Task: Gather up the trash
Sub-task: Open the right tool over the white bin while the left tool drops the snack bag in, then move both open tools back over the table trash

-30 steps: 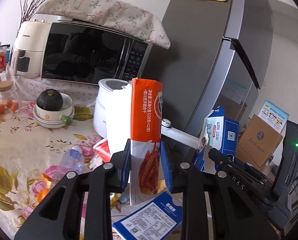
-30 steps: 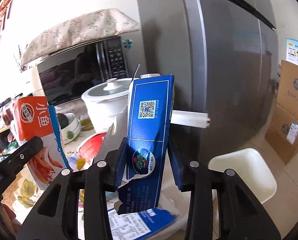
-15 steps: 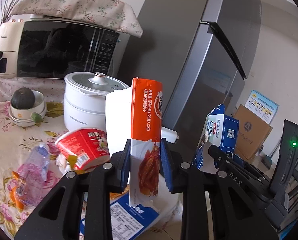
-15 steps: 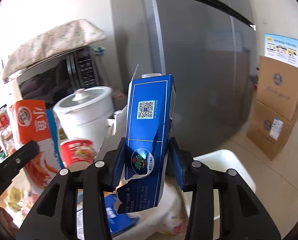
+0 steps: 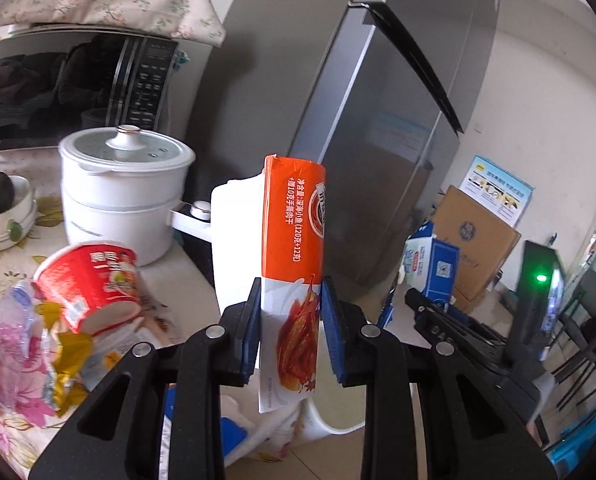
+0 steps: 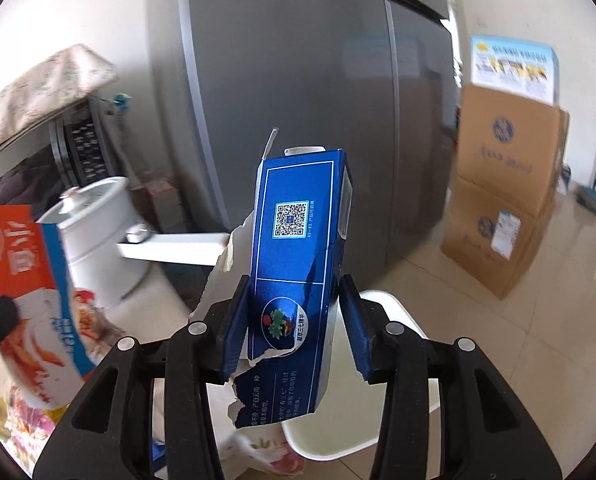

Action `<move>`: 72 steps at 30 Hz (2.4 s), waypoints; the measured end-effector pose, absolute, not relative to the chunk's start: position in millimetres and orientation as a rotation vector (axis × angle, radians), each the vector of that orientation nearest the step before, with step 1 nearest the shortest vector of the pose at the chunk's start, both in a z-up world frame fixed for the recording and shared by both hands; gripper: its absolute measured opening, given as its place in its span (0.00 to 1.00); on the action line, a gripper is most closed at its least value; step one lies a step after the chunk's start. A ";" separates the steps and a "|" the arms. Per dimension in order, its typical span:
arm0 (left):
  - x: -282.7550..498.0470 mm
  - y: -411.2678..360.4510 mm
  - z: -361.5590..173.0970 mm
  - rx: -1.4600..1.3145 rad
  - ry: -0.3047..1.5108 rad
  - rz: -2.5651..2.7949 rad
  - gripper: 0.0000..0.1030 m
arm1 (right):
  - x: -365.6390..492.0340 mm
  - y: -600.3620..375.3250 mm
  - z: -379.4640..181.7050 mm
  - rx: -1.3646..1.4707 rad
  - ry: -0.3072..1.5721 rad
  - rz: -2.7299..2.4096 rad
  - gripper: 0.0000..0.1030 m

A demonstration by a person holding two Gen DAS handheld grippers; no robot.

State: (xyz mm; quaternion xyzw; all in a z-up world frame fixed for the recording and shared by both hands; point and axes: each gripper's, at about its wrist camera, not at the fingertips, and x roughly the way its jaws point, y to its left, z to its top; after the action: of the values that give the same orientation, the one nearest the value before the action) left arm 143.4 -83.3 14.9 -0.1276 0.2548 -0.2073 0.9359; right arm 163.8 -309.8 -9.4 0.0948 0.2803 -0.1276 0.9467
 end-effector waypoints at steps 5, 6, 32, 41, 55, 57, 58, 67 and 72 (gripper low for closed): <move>149.5 -106.2 10.0 -0.242 0.544 -0.455 0.27 | 179.6 -329.0 -29.6 0.180 0.626 -0.342 0.41; 151.1 -111.9 8.2 -0.237 0.550 -0.461 0.27 | 184.7 -335.0 -35.5 0.187 0.648 -0.352 0.42; 239.6 -270.2 -82.9 -0.263 0.893 -0.584 0.29 | 171.7 -440.8 -60.9 0.364 0.729 -0.615 0.87; 253.2 -293.2 -87.6 -0.255 0.924 -0.580 0.42 | 161.6 -463.9 -62.0 0.362 0.727 -0.677 0.88; 214.0 -246.1 -51.4 -0.184 0.780 -0.435 0.62 | 151.3 -414.9 -36.8 0.257 0.668 -0.594 0.88; 207.0 -233.5 -45.5 -0.183 0.762 -0.410 0.63 | 147.4 -402.9 -30.5 0.246 0.650 -0.572 0.88; 203.8 -226.3 -42.7 -0.184 0.756 -0.394 0.64 | 145.7 -397.1 -27.2 0.242 0.639 -0.560 0.88; 181.2 -151.1 -26.8 -0.248 0.717 -0.279 0.65 | 139.2 -343.5 -15.3 0.228 0.590 -0.449 0.91; 168.1 -118.6 -15.8 -0.256 0.681 -0.237 0.65 | 138.5 -307.9 -9.8 0.177 0.567 -0.386 0.91</move>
State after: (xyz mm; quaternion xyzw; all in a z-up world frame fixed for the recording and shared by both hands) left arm 168.1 -118.6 -15.8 -0.1250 0.3322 -0.1156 0.9277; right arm 138.5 -307.9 -9.8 0.0866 0.2778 -0.1891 0.9378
